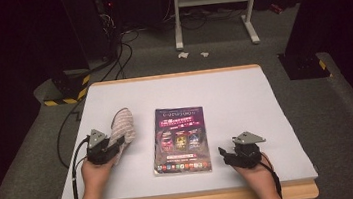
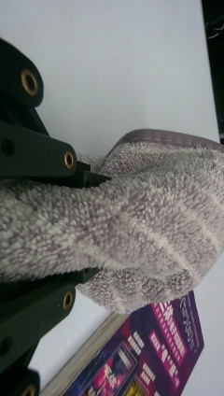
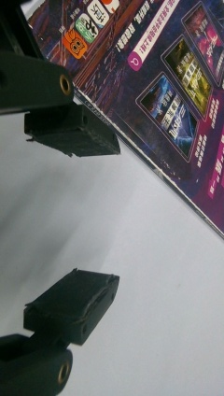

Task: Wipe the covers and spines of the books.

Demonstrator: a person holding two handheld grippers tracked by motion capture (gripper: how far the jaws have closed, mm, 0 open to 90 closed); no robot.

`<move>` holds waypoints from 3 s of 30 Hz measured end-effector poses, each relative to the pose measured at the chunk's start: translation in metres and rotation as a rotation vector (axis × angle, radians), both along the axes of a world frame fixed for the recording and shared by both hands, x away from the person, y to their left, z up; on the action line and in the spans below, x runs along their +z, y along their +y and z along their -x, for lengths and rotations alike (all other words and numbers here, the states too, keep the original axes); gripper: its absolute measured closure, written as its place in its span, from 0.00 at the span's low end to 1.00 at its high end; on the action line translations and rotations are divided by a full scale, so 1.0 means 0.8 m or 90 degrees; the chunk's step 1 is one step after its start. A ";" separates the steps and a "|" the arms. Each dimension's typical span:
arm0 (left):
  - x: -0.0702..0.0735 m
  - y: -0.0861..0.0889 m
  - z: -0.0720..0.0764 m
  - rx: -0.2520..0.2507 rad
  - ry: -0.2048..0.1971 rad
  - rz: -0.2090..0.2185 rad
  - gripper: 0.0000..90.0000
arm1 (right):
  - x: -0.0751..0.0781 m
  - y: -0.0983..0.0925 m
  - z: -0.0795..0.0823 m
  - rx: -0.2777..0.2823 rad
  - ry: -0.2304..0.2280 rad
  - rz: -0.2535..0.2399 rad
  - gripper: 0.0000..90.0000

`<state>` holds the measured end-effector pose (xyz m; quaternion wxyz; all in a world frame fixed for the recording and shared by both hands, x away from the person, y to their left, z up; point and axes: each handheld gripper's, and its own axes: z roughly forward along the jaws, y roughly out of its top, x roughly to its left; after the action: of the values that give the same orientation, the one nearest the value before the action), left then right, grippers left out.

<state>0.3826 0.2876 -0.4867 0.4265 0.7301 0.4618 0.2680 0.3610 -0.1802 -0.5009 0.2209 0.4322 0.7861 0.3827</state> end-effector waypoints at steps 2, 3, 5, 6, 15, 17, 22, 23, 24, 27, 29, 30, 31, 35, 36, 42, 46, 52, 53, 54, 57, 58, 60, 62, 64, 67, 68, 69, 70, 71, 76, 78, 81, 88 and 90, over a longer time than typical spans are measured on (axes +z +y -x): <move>0.004 0.001 0.007 -0.006 -0.009 0.017 0.76 | 0.001 0.000 0.001 -0.001 0.002 -0.002 0.34; 0.006 0.001 0.010 -0.008 -0.010 0.022 0.76 | 0.002 -0.001 0.001 0.002 0.002 -0.002 0.34; 0.009 0.000 0.014 -0.015 -0.013 0.019 0.75 | 0.003 -0.002 0.002 -0.001 -0.001 -0.002 0.36; 0.011 -0.001 0.017 -0.021 -0.016 0.028 0.75 | 0.003 -0.002 0.002 0.000 -0.001 -0.002 0.36; 0.027 -0.016 0.036 -0.051 -0.036 0.038 0.75 | 0.006 -0.006 -0.003 0.001 -0.007 -0.011 0.36; 0.031 -0.019 0.040 -0.056 -0.041 0.047 0.75 | 0.007 -0.006 -0.005 -0.001 -0.012 -0.016 0.36; 0.040 -0.025 0.053 -0.073 -0.051 0.057 0.75 | 0.009 -0.004 -0.009 -0.006 -0.018 -0.016 0.34; 0.041 -0.026 0.055 -0.076 -0.054 0.058 0.75 | 0.008 -0.003 -0.011 -0.006 -0.019 -0.015 0.34; 0.042 -0.028 0.057 -0.081 -0.054 0.059 0.75 | 0.008 -0.003 -0.012 -0.005 -0.018 -0.014 0.34; 0.043 -0.036 0.062 -0.096 -0.048 0.058 0.75 | 0.007 0.000 -0.015 -0.001 -0.016 -0.013 0.34; 0.041 -0.044 0.064 -0.107 -0.044 0.052 0.74 | 0.007 0.002 -0.016 0.000 -0.015 -0.013 0.34; 0.040 -0.048 0.065 -0.113 -0.041 0.049 0.74 | 0.007 0.002 -0.016 0.002 -0.015 -0.012 0.34; 0.038 -0.052 0.065 -0.119 -0.040 0.041 0.74 | 0.008 0.003 -0.017 0.001 -0.014 -0.014 0.34; 0.036 -0.064 0.068 -0.135 -0.034 0.034 0.74 | 0.008 0.004 -0.018 0.004 -0.013 -0.023 0.34; 0.036 -0.067 0.069 -0.139 -0.035 0.031 0.74 | 0.008 0.004 -0.019 0.005 -0.014 -0.024 0.34; 0.041 -0.080 0.075 -0.161 -0.041 0.028 0.74 | 0.008 0.003 -0.019 0.004 -0.014 -0.023 0.34; 0.043 -0.086 0.079 -0.170 -0.045 0.026 0.74 | 0.007 0.003 -0.019 0.004 -0.013 -0.024 0.34; 0.032 -0.100 0.077 -0.195 -0.020 0.013 0.74 | 0.008 0.002 -0.019 0.001 -0.012 -0.027 0.34; 0.029 -0.102 0.076 -0.198 -0.013 0.010 0.74 | 0.008 0.001 -0.019 0.002 -0.013 -0.027 0.34; 0.025 -0.105 0.074 -0.202 -0.002 0.004 0.74 | 0.008 0.001 -0.019 0.002 -0.013 -0.027 0.34; 0.013 -0.114 0.070 -0.214 0.026 -0.015 0.74 | 0.010 -0.001 -0.019 -0.002 -0.014 -0.032 0.34; 0.010 -0.117 0.070 -0.216 0.031 -0.026 0.74 | 0.010 -0.001 -0.019 -0.003 -0.015 -0.032 0.34; 0.004 -0.126 0.068 -0.222 0.042 -0.050 0.74 | 0.010 -0.002 -0.018 -0.005 -0.014 -0.033 0.34; -0.001 -0.133 0.068 -0.230 0.050 -0.063 0.74 | 0.010 -0.004 -0.016 -0.007 -0.015 -0.034 0.34; -0.003 -0.140 0.067 -0.238 0.054 -0.073 0.74 | 0.011 -0.007 -0.014 -0.010 -0.016 -0.035 0.34; -0.005 -0.150 0.066 -0.247 0.055 -0.077 0.74 | 0.012 -0.011 -0.010 -0.013 -0.020 -0.037 0.34; -0.006 -0.154 0.065 -0.251 0.056 -0.077 0.74 | 0.012 -0.012 -0.009 -0.015 -0.021 -0.037 0.34; -0.006 -0.157 0.064 -0.254 0.058 -0.076 0.74 | 0.013 -0.015 -0.007 -0.017 -0.023 -0.036 0.34; -0.007 -0.160 0.063 -0.257 0.060 -0.075 0.74 | 0.013 -0.016 -0.005 -0.020 -0.023 -0.039 0.34; -0.007 -0.164 0.062 -0.261 0.061 -0.075 0.74 | 0.013 -0.019 -0.004 -0.022 -0.025 -0.039 0.34; -0.008 -0.195 0.054 -0.292 0.067 -0.073 0.73 | 0.014 -0.037 0.006 -0.044 -0.033 -0.042 0.34; -0.008 -0.210 0.051 -0.308 0.066 -0.078 0.73 | 0.014 -0.042 0.009 -0.052 -0.033 -0.045 0.34; -0.007 -0.230 0.047 -0.323 0.061 -0.088 0.73 | 0.015 -0.051 0.012 -0.063 -0.035 -0.049 0.34; -0.009 -0.272 0.043 -0.346 0.065 -0.073 0.72 | 0.018 -0.063 0.013 -0.075 -0.045 -0.063 0.33; -0.009 -0.284 0.042 -0.351 0.066 -0.067 0.72 | 0.018 -0.064 0.013 -0.078 -0.044 -0.069 0.33</move>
<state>0.3487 0.0603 -0.4940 0.4208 0.8620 0.2522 0.1277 0.3504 -0.2318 -0.4863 0.2471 0.4770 0.7284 0.4252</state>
